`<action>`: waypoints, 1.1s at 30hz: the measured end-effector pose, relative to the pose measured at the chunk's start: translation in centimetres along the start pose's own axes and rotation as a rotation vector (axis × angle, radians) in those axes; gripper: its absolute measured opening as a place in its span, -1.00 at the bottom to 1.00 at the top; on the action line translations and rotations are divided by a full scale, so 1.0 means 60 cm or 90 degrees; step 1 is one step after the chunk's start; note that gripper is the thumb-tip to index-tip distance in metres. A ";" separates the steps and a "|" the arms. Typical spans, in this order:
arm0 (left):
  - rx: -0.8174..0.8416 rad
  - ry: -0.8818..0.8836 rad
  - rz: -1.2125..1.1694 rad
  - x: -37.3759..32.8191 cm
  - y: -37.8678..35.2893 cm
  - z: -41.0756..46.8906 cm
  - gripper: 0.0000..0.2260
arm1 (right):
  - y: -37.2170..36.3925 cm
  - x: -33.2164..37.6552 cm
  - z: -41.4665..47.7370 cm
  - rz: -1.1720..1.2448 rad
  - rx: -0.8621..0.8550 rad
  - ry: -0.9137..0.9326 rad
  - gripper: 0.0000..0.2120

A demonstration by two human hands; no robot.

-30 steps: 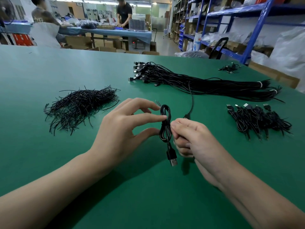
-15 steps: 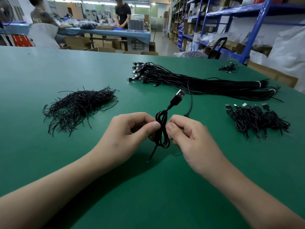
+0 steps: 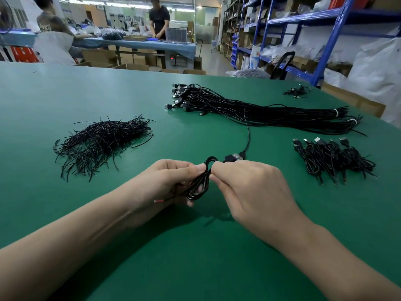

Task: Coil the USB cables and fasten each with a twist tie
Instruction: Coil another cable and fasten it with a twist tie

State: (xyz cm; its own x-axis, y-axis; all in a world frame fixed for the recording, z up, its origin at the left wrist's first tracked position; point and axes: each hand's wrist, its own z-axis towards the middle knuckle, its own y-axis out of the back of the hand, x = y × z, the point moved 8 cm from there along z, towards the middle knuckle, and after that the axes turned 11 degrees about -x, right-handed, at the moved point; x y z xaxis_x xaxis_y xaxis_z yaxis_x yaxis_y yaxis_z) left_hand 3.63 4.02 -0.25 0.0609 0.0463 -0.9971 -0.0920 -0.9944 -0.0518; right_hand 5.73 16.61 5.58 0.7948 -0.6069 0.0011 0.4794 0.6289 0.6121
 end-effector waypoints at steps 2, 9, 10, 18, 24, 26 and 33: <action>-0.038 -0.048 0.021 -0.009 0.005 0.000 -0.74 | -0.008 -0.015 -0.004 0.036 0.013 -0.071 -0.72; -0.196 -0.224 0.097 -0.035 0.019 -0.002 -0.69 | -0.049 -0.049 -0.027 0.456 0.062 -0.448 -0.72; -0.199 -0.232 0.119 -0.035 0.016 -0.002 -0.68 | -0.052 -0.048 -0.026 0.477 0.059 -0.457 -0.74; -0.236 -0.249 0.344 -0.032 0.019 0.004 -0.74 | -0.012 -0.145 -0.021 0.252 0.007 -0.552 -0.77; -0.164 -0.205 0.550 -0.029 0.003 0.070 -0.77 | 0.064 -0.331 -0.030 -0.304 0.239 -0.495 -0.68; -0.141 -0.201 0.617 -0.030 -0.023 0.114 -0.64 | 0.078 -0.376 -0.043 -0.386 0.283 -0.498 -0.61; -0.233 -0.157 0.805 -0.013 -0.113 0.242 -0.54 | 0.104 -0.404 -0.046 -0.492 0.247 -0.479 -0.64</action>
State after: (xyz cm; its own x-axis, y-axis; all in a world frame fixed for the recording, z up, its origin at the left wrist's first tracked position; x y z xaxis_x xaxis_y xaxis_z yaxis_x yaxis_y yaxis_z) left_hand -10.25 12.13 0.08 -0.0518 -0.9410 -0.3345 0.3204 -0.3330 0.8868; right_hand -9.54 36.60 7.22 -0.1488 -0.9848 -0.0892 0.4913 -0.1519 0.8576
